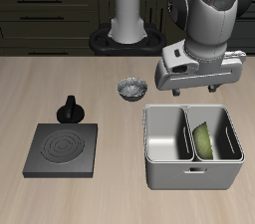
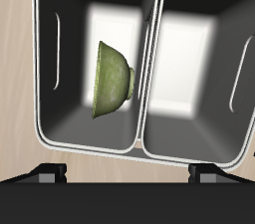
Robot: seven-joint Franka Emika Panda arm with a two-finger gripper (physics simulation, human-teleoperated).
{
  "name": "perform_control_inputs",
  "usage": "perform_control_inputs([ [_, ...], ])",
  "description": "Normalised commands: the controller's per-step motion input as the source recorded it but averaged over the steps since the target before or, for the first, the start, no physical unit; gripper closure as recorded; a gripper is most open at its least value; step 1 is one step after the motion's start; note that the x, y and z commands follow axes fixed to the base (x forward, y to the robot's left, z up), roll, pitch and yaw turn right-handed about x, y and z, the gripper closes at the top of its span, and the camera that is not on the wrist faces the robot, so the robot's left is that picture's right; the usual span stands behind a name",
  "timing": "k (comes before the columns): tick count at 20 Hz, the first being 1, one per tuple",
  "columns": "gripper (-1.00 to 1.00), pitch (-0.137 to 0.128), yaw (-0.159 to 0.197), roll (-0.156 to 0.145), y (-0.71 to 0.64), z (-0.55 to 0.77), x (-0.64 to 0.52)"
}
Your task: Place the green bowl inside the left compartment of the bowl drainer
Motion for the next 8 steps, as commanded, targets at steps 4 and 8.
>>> perform_control_inputs([
  [4,-1.00,-0.043,-0.018,0.041,-0.04,0.23,-0.25],
  [8,-1.00,-0.035,-0.019,0.017,-0.16,0.15,-0.16],
])
